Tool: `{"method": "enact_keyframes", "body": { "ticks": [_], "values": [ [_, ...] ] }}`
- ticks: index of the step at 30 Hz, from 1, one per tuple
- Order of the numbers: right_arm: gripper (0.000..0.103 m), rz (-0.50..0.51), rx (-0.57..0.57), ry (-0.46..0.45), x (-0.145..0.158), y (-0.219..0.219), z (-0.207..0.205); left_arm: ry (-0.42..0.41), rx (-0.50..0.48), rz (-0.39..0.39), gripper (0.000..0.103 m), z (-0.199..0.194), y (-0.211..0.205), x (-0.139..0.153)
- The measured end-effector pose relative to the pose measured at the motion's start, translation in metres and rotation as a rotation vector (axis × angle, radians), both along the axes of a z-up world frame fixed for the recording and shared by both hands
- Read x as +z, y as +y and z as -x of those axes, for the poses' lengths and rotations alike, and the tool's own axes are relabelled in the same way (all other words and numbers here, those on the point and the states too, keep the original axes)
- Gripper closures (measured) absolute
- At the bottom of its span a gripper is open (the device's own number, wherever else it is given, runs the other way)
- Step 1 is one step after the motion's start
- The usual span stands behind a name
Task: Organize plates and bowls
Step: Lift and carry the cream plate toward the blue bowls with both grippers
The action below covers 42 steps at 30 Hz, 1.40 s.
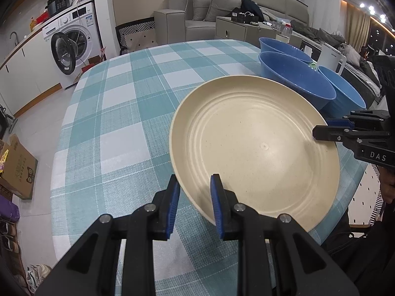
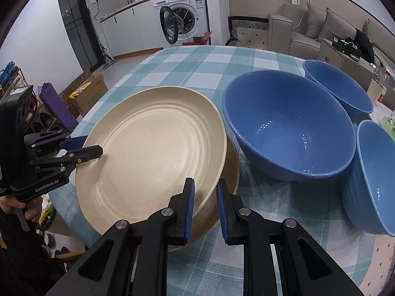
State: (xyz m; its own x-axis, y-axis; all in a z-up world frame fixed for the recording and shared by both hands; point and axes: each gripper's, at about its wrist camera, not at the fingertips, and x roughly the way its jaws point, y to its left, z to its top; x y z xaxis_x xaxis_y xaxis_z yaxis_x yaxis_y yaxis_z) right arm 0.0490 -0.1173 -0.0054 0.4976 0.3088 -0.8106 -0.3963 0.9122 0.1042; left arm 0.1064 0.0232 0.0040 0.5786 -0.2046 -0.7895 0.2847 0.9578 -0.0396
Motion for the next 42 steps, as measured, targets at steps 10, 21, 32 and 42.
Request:
{"method": "enact_keyframes", "body": {
  "ticks": [10,21,32,42],
  "values": [
    [0.084,0.038,0.001,0.007,-0.006,0.002,-0.001,0.015,0.0,-0.011,0.08,-0.002,-0.004,-0.008],
    [0.084,0.097,-0.005,-0.015,-0.01,0.003,0.0,0.028,-0.004,-0.044,0.08,-0.004,-0.013,-0.014],
    [0.084,0.159,-0.003,-0.04,-0.012,0.006,0.002,0.033,-0.012,-0.06,0.08,-0.004,-0.018,-0.017],
    [0.081,0.225,0.003,-0.06,-0.017,0.012,0.006,0.031,-0.016,-0.071,0.078,-0.003,-0.019,-0.017]
  ]
}}
